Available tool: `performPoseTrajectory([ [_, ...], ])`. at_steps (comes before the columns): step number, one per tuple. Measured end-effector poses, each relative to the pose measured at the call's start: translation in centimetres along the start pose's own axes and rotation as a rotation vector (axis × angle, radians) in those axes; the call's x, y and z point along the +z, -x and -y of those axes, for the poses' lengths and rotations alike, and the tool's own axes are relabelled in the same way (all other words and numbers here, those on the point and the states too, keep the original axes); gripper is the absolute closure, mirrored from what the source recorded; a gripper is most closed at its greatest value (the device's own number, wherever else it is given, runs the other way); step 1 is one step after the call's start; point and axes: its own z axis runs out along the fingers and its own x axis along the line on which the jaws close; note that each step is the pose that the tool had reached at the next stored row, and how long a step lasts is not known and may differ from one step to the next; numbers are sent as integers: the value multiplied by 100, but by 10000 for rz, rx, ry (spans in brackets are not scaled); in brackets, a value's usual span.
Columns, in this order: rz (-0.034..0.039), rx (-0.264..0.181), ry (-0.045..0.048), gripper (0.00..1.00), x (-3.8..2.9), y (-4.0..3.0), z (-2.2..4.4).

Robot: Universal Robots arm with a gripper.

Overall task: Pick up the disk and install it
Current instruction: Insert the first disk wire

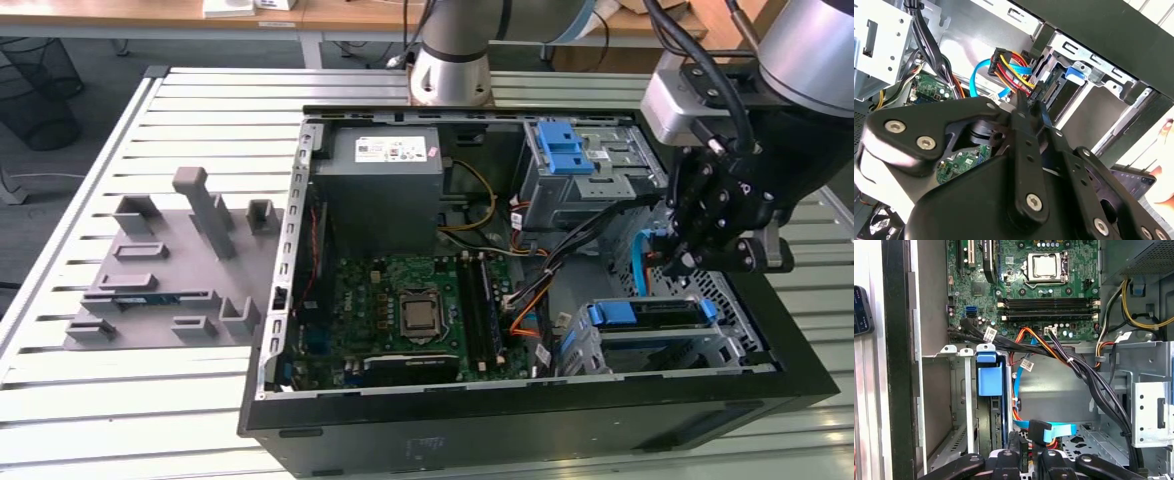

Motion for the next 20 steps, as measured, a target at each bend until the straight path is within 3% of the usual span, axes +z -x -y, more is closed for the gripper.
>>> performPoseTrajectory([
  [4, 2, 0, 0, 84, 2, 0, 0],
  [8, 6, 0, 0, 84, 4, -13, 0],
  [12, 2, 0, 0, 84, 8, -72, 3],
  [20, -1, 26, 32, 84, 58, -113, 5],
])
